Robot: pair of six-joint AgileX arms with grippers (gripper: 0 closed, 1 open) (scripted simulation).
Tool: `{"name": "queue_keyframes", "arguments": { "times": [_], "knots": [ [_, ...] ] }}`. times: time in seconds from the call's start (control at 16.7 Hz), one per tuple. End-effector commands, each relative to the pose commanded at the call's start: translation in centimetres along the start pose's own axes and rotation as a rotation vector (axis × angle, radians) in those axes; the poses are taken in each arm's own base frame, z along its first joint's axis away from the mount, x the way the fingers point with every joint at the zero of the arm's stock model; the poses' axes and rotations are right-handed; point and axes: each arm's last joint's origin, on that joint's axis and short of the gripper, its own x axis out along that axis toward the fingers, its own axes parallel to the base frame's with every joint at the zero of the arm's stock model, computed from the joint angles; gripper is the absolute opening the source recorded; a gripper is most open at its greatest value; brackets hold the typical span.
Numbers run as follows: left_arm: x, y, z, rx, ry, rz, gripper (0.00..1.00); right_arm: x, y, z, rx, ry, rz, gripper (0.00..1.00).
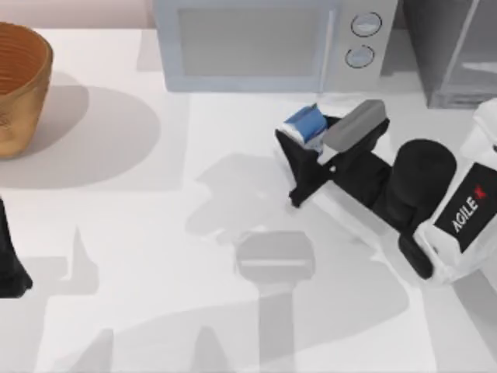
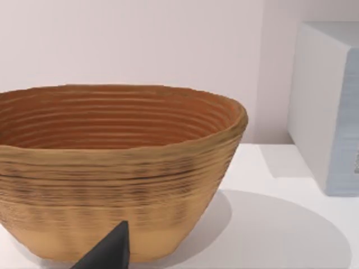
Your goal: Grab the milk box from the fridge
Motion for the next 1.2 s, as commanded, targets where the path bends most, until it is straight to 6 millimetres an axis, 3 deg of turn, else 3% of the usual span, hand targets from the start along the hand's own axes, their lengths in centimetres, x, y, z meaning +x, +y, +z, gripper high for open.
{"name": "queue_keyframes", "arguments": {
  "times": [0.06, 0.84, 1.2],
  "knots": [
    [0.0, 0.0, 0.0, 0.0, 0.0, 0.0, 1.0, 0.0, 0.0, 0.0, 0.0, 0.0, 0.0, 0.0],
    [0.0, 0.0, 0.0, 0.0, 0.0, 0.0, 1.0, 0.0, 0.0, 0.0, 0.0, 0.0, 0.0, 0.98],
    [0.0, 0.0, 0.0, 0.0, 0.0, 0.0, 1.0, 0.0, 0.0, 0.0, 0.0, 0.0, 0.0, 1.0]
  ]
}}
